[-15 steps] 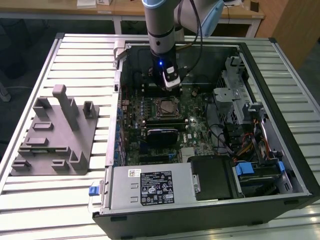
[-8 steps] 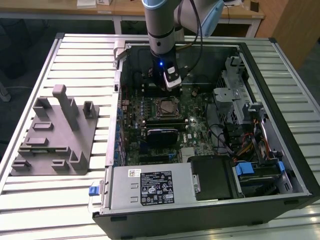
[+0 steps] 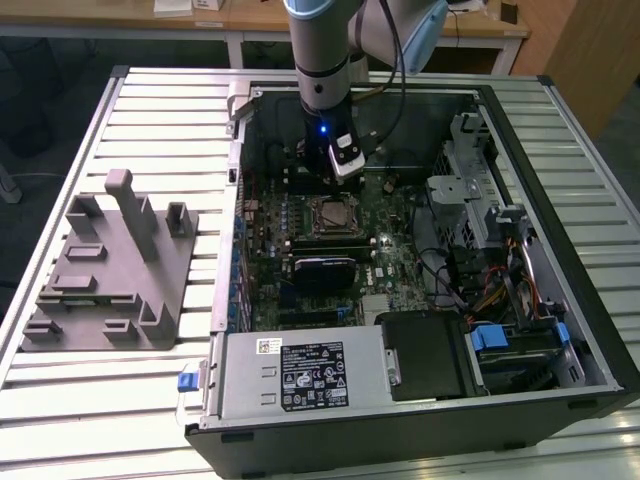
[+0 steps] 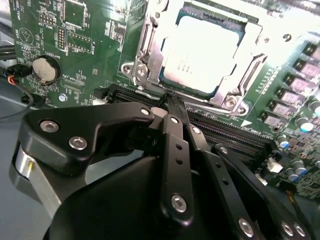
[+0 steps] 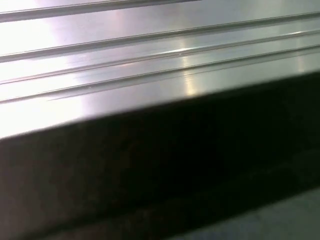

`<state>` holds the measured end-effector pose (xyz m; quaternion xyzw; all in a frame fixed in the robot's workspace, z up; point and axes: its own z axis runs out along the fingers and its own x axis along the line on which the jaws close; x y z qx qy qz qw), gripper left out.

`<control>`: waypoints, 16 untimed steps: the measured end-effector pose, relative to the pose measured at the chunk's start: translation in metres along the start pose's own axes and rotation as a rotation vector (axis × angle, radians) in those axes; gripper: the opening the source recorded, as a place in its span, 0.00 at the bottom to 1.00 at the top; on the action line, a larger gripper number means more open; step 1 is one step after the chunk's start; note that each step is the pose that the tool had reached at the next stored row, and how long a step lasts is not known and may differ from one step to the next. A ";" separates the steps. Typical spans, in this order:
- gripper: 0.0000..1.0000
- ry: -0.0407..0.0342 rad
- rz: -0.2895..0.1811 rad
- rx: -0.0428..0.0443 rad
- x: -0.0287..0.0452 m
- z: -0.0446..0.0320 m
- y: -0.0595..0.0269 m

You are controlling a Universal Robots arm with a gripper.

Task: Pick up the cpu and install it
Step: 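Install the first cpu locking lever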

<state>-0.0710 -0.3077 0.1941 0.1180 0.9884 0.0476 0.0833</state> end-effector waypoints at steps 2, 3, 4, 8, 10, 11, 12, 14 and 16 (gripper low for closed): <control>0.11 -0.0003 -0.001 0.0023 0.0000 0.0000 0.0000; 0.11 -0.0003 -0.001 0.0023 0.0000 0.0000 0.0000; 0.11 -0.0003 -0.001 0.0024 0.0000 0.0000 0.0000; 0.11 -0.0002 -0.001 0.0019 -0.0008 -0.0052 0.0006; 0.11 0.0003 0.000 -0.0004 -0.0014 -0.0089 0.0010; 0.11 0.0006 0.000 -0.0022 -0.0014 -0.0092 0.0011; 0.11 0.0008 0.000 -0.0035 -0.0014 -0.0091 0.0012; 0.11 0.0011 0.000 -0.0036 -0.0013 -0.0091 0.0019; 0.11 0.0011 0.000 -0.0035 -0.0011 -0.0090 0.0029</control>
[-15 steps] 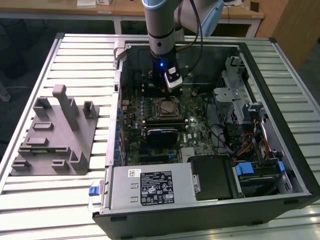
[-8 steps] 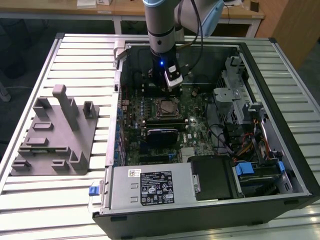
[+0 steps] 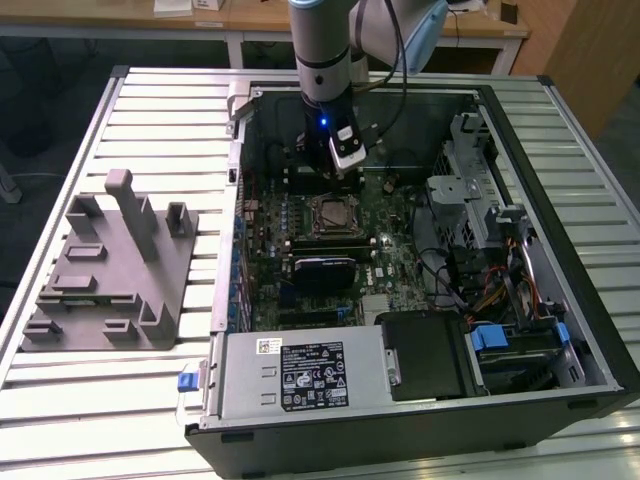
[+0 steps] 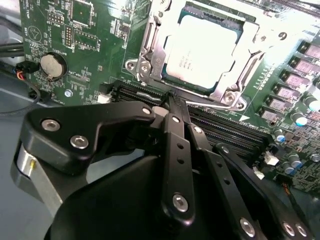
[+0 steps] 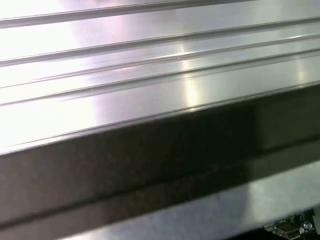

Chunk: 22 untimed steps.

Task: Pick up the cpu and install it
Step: 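Install the first cpu locking lever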

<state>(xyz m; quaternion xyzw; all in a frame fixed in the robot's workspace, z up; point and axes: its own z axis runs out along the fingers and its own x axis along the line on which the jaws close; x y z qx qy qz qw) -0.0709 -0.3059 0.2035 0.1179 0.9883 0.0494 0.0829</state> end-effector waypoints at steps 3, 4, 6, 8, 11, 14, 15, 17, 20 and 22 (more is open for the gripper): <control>0.11 0.0000 0.000 -0.0001 0.0004 0.0007 0.0028; 0.11 0.0000 0.000 0.0000 0.0006 0.0009 0.0037; 0.11 0.0000 0.000 -0.0001 0.0004 0.0017 0.0054; 0.11 -0.0001 0.000 -0.0005 -0.0004 0.0024 0.0059; 0.11 0.0000 0.000 -0.0001 -0.0041 0.0032 0.0068; 0.11 -0.0001 0.000 -0.0002 -0.0063 0.0038 0.0072; 0.11 0.0000 0.000 -0.0001 -0.0063 0.0038 0.0072; 0.11 0.0000 0.000 -0.0001 -0.0063 0.0039 0.0072; 0.11 0.0000 0.000 -0.0003 -0.0069 0.0038 0.0053; 0.11 -0.0001 0.000 0.0006 -0.0074 0.0037 0.0030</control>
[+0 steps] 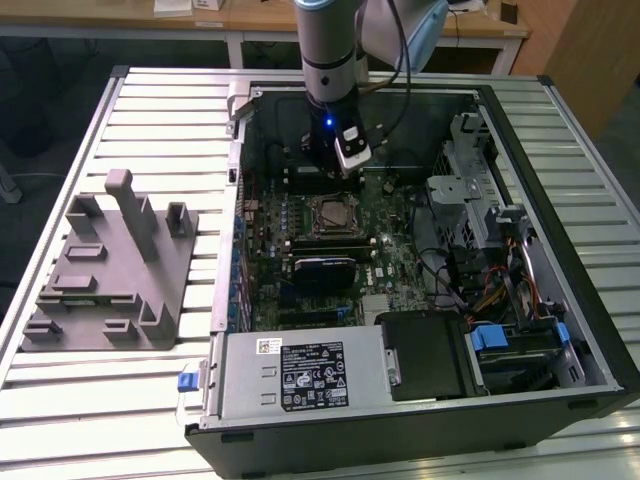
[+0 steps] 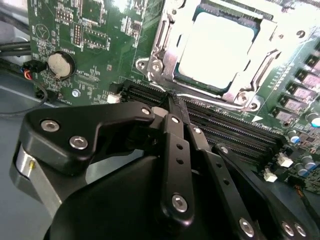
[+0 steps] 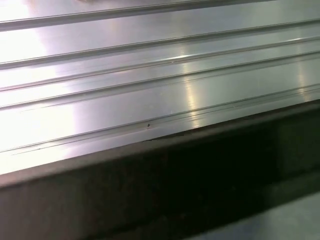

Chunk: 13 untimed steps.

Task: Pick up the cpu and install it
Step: 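Install the first cpu locking lever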

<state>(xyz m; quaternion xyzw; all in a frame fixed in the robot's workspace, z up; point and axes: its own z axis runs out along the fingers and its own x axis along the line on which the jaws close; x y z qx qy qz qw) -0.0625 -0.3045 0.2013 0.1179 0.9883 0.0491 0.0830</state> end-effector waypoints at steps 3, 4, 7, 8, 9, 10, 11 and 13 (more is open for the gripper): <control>0.11 0.0001 0.000 -0.0007 -0.0002 0.0011 -0.0016; 0.11 0.0001 0.000 -0.0007 -0.0001 0.0013 -0.0017; 0.11 0.0004 0.000 -0.0013 -0.0002 0.0008 -0.0017; 0.11 0.0005 0.000 -0.0025 -0.0003 0.0001 -0.0016; 0.11 0.0007 0.000 -0.0035 -0.0005 -0.0007 -0.0015; 0.11 0.0009 0.001 -0.0047 -0.0005 -0.0007 -0.0015; 0.11 0.0013 0.001 -0.0062 -0.0001 -0.0008 -0.0016; 0.11 0.0023 0.002 -0.0097 0.0008 -0.0009 -0.0018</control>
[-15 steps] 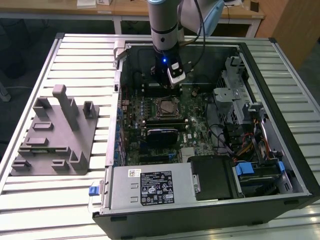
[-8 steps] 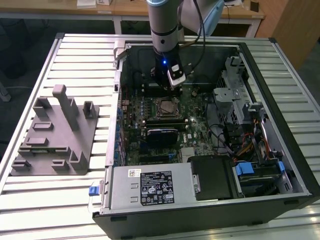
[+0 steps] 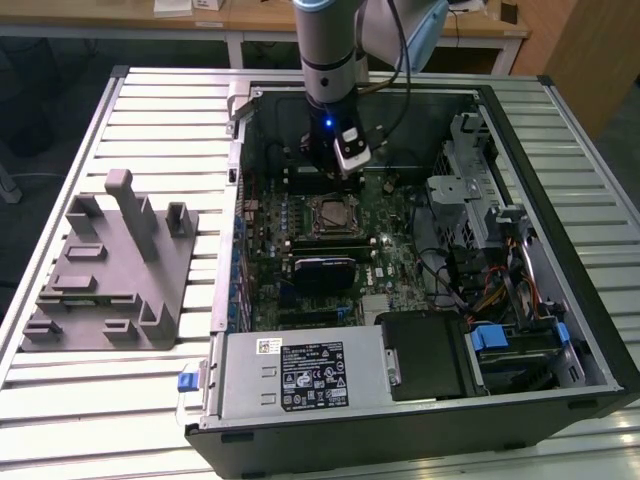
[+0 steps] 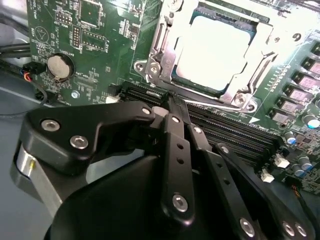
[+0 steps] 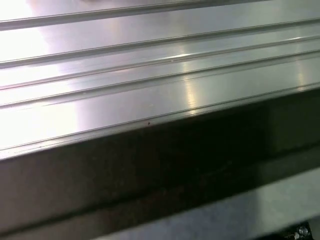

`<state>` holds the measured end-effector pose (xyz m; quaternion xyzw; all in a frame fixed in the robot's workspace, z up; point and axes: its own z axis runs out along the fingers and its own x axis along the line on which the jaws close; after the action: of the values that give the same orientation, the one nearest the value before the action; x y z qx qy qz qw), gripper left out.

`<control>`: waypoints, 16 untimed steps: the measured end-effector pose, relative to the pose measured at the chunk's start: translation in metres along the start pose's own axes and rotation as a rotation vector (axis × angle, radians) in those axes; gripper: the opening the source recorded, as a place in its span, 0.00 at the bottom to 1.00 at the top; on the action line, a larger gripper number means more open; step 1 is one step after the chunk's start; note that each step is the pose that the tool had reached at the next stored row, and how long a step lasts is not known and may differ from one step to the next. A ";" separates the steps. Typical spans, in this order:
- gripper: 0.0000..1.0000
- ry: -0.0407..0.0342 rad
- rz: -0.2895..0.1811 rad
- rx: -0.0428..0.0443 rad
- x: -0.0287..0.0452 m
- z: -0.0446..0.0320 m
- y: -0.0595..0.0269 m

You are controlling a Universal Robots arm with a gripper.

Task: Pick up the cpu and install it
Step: 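Install the first cpu locking lever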

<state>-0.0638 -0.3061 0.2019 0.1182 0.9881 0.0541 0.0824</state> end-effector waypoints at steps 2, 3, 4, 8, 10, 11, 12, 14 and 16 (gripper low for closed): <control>0.11 0.0003 0.000 -0.0020 0.0015 0.0002 -0.0003; 0.11 0.0003 0.000 -0.0023 0.0018 0.0006 -0.0005; 0.11 0.0004 0.000 -0.0021 0.0019 0.0009 -0.0006; 0.11 0.0005 0.000 -0.0020 0.0026 0.0036 -0.0010; 0.11 0.0006 0.000 -0.0018 0.0027 0.0040 -0.0011; 0.11 0.0006 0.000 -0.0018 0.0029 0.0040 -0.0010; 0.11 0.0005 0.001 -0.0019 0.0032 0.0041 -0.0010; 0.11 0.0005 0.000 -0.0019 0.0039 0.0041 -0.0009; 0.11 0.0004 0.000 -0.0021 0.0045 0.0044 -0.0008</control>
<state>-0.0675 -0.3054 0.1968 0.1183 0.9880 0.0552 0.0823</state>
